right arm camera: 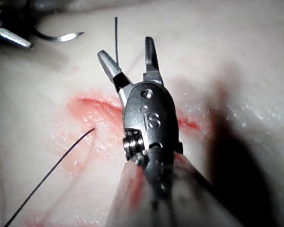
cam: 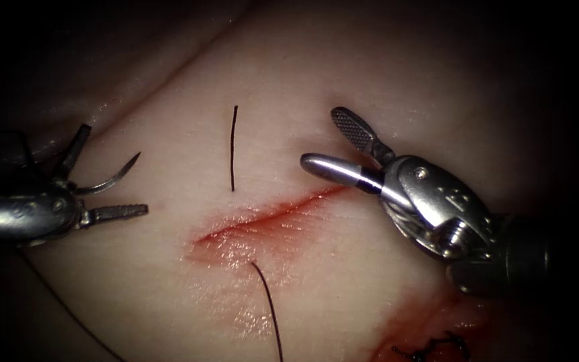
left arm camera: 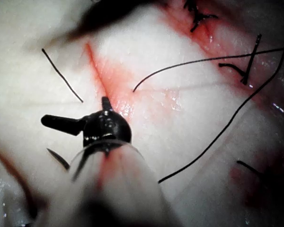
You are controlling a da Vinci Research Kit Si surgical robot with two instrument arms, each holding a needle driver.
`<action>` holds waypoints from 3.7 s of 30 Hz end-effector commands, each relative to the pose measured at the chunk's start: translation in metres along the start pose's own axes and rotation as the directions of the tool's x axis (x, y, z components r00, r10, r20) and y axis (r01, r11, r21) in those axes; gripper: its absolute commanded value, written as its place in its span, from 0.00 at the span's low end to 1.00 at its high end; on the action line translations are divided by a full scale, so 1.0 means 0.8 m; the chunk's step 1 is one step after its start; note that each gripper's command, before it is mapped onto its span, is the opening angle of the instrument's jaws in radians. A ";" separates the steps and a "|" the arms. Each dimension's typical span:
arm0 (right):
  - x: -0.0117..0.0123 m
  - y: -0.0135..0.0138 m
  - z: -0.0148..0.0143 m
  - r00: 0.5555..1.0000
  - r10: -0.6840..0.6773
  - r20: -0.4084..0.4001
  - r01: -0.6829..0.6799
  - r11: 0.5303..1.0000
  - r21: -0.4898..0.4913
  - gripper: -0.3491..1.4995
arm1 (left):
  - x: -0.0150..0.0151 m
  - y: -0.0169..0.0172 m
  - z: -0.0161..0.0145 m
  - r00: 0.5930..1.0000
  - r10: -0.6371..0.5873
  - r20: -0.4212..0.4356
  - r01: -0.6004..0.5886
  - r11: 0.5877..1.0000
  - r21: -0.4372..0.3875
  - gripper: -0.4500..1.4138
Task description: Wound Closure
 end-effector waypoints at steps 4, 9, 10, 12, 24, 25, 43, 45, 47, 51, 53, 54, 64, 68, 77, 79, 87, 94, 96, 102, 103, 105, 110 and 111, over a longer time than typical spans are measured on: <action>-0.0008 -0.0005 -0.0013 0.981 -0.189 0.036 0.188 0.982 0.012 0.63 | 0.0016 0.0047 0.0029 0.994 0.100 -0.052 -0.101 0.994 -0.034 0.61; -0.0007 0.0001 -0.0038 0.949 -0.309 0.070 0.312 0.949 -0.048 0.58 | 0.0019 0.0075 0.0058 0.968 0.249 -0.035 -0.250 0.967 -0.035 0.58; -0.0007 0.0002 -0.0042 0.946 -0.315 0.074 0.318 0.947 -0.040 0.59 | 0.0017 0.0082 0.0065 0.962 0.272 -0.031 -0.273 0.961 -0.044 0.58; -0.0008 0.0004 -0.0051 0.947 -0.315 0.067 0.316 0.949 -0.001 0.59 | 0.0011 0.0093 0.0074 0.948 0.316 -0.029 -0.318 0.946 -0.065 0.58; -0.0031 -0.0005 -0.0072 0.937 -0.333 0.107 0.327 0.943 0.067 0.88 | -0.0020 0.0154 0.0100 0.881 0.471 -0.040 -0.469 0.861 -0.195 0.57; -0.0033 -0.0005 -0.0072 0.936 -0.335 0.108 0.329 0.942 0.069 0.89 | -0.0022 0.0158 0.0102 0.874 0.484 -0.044 -0.482 0.852 -0.205 0.57; -0.0039 -0.0008 -0.0074 0.935 -0.340 0.104 0.332 0.940 0.080 0.90 | -0.0048 0.0214 0.0115 0.803 0.591 -0.082 -0.585 0.753 -0.301 0.58; -0.0039 -0.0008 -0.0074 0.935 -0.340 0.103 0.333 0.940 0.080 0.90 | -0.0047 0.0215 0.0113 0.802 0.592 -0.083 -0.586 0.751 -0.304 0.58; -0.0040 -0.0009 -0.0074 0.935 -0.340 0.103 0.333 0.939 0.080 0.90 | -0.0048 0.0216 0.0112 0.802 0.592 -0.085 -0.586 0.750 -0.308 0.58; -0.0040 -0.0009 -0.0074 0.935 -0.340 0.103 0.333 0.939 0.080 0.90 | -0.0053 0.0221 0.0115 0.798 0.597 -0.082 -0.589 0.746 -0.310 0.58; -0.0040 -0.0009 -0.0074 0.934 -0.341 0.106 0.334 0.939 0.082 0.90 | -0.0056 0.0225 0.0118 0.797 0.599 -0.084 -0.591 0.742 -0.316 0.57; -0.0040 -0.0009 -0.0074 0.934 -0.341 0.106 0.334 0.939 0.082 0.90 | -0.0058 0.0230 0.0120 0.796 0.599 -0.087 -0.592 0.739 -0.321 0.57; -0.0044 -0.0009 -0.0077 0.935 -0.339 0.102 0.331 0.940 0.081 0.90 | -0.0048 0.0264 0.0126 0.781 0.613 -0.123 -0.612 0.710 -0.349 0.53; -0.0047 -0.0008 -0.0078 0.937 -0.336 0.102 0.328 0.941 0.081 0.90 | -0.0038 0.0276 0.0121 0.757 0.638 -0.144 -0.642 0.684 -0.347 0.53; -0.0049 -0.0009 -0.0078 0.936 -0.337 0.101 0.330 0.940 0.081 0.90 | -0.0031 0.0292 0.0111 0.731 0.659 -0.175 -0.673 0.655 -0.345 0.53; -0.0049 -0.0009 -0.0078 0.938 -0.332 0.101 0.325 0.942 0.080 0.90 | -0.0030 0.0295 0.0108 0.729 0.662 -0.175 -0.675 0.651 -0.347 0.53; -0.0051 -0.0011 -0.0077 0.938 -0.333 0.098 0.325 0.942 0.085 0.90 | -0.0027 0.0302 0.0093 0.717 0.676 -0.171 -0.686 0.642 -0.342 0.55; -0.0051 -0.0011 -0.0076 0.938 -0.332 0.096 0.324 0.942 0.089 0.89 | -0.0028 0.0302 0.0090 0.708 0.685 -0.174 -0.696 0.633 -0.339 0.52; -0.0051 -0.0011 -0.0076 0.938 -0.332 0.096 0.324 0.942 0.089 0.89 | -0.0029 0.0303 0.0088 0.707 0.688 -0.167 -0.696 0.634 -0.337 0.39; -0.0051 -0.0012 -0.0076 0.938 -0.332 0.094 0.324 0.942 0.092 0.86 | -0.0026 0.0299 0.0081 0.685 0.709 -0.167 -0.715 0.612 -0.338 0.00; -0.0052 -0.0012 -0.0077 0.939 -0.332 0.092 0.324 0.941 0.095 0.85 | -0.0024 0.0296 0.0081 0.679 0.713 -0.177 -0.722 0.603 -0.339 0.00; -0.0053 -0.0013 -0.0077 0.939 -0.332 0.088 0.323 0.941 0.103 0.84 | -0.0018 0.0289 0.0080 0.661 0.725 -0.194 -0.739 0.582 -0.340 0.00; -0.0062 -0.0021 -0.0072 0.933 -0.355 0.058 0.340 0.923 0.181 0.77 | 0.0007 0.0263 0.0079 0.635 0.736 -0.232 -0.764 0.558 -0.323 0.00; -0.0064 -0.0022 -0.0070 0.922 -0.384 0.053 0.367 0.910 0.194 0.77 | 0.0012 0.0259 0.0079 0.634 0.736 -0.238 -0.767 0.558 -0.317 0.00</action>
